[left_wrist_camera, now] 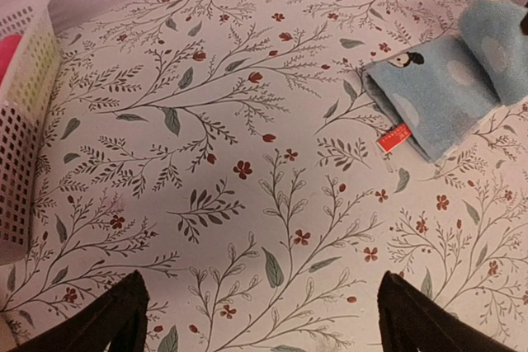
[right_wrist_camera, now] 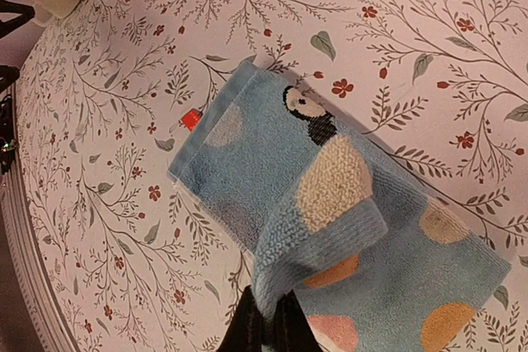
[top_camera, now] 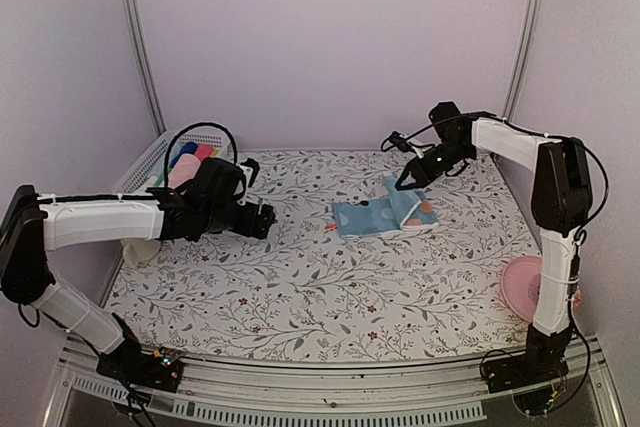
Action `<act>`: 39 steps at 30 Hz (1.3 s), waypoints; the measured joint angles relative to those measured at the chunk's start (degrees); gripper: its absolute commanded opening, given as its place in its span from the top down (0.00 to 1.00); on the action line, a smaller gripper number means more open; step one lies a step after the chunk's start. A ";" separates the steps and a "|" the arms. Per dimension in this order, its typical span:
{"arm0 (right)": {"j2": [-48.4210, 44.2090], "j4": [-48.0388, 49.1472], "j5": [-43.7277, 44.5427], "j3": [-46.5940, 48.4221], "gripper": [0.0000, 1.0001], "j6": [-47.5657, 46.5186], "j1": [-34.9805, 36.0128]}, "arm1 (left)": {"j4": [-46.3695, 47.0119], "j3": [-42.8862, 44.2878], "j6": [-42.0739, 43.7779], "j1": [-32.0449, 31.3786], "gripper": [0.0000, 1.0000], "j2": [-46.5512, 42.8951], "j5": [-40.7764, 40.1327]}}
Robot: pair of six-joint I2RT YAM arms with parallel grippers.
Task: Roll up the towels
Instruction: Fold the towel at the center of the board.
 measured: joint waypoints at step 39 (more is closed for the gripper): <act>9.51 4.09 -1.62 6.64 0.97 3.50 5.81 | 0.79 -0.83 -0.72 -0.90 0.03 2.27 0.33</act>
